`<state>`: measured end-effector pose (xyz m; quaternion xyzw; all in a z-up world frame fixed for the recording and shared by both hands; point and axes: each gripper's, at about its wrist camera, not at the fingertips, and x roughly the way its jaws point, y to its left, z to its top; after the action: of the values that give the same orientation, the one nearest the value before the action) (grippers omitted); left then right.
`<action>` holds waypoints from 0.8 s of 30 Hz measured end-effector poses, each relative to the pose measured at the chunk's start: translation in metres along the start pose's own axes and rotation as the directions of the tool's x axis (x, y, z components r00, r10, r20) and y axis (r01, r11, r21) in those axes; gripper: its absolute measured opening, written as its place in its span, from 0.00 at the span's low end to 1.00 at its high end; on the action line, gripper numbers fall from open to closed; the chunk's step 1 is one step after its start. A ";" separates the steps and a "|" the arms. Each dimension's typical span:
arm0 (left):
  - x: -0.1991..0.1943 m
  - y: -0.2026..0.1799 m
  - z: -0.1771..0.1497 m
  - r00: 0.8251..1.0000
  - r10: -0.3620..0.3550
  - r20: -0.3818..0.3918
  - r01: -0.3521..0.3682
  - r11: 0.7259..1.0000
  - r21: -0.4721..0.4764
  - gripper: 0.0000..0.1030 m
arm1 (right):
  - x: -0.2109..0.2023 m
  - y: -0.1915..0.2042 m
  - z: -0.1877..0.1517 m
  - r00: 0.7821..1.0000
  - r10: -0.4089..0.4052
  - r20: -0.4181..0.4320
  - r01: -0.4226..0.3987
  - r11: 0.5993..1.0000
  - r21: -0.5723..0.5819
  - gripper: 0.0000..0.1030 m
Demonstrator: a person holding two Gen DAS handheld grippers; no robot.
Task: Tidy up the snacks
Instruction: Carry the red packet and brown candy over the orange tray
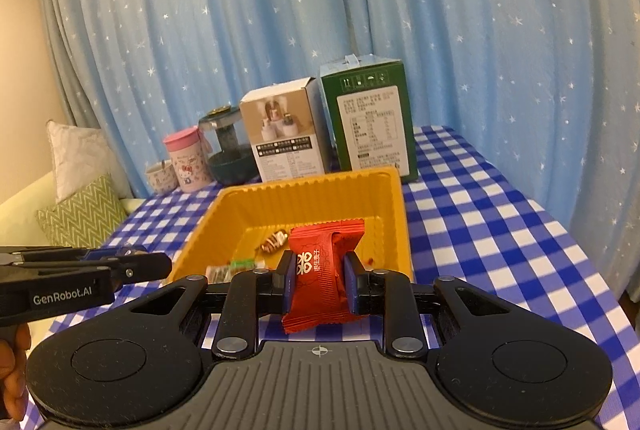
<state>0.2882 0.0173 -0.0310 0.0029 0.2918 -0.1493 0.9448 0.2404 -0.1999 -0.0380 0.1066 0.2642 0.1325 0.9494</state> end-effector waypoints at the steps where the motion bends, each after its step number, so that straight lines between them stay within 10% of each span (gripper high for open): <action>1: 0.003 0.001 0.003 1.000 0.002 0.003 -0.002 1.000 -0.003 0.22 | 0.004 0.001 0.002 1.000 -0.003 -0.003 0.003 1.000 0.002 0.25; 24: 0.065 0.035 0.037 1.000 0.012 -0.013 -0.013 0.998 -0.055 0.22 | 0.088 -0.001 0.033 0.999 -0.036 -0.020 0.037 0.998 0.048 0.25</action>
<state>0.3698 0.0293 -0.0387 -0.0204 0.3017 -0.1353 0.9435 0.3307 -0.1780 -0.0525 0.1234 0.2784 0.1099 0.9461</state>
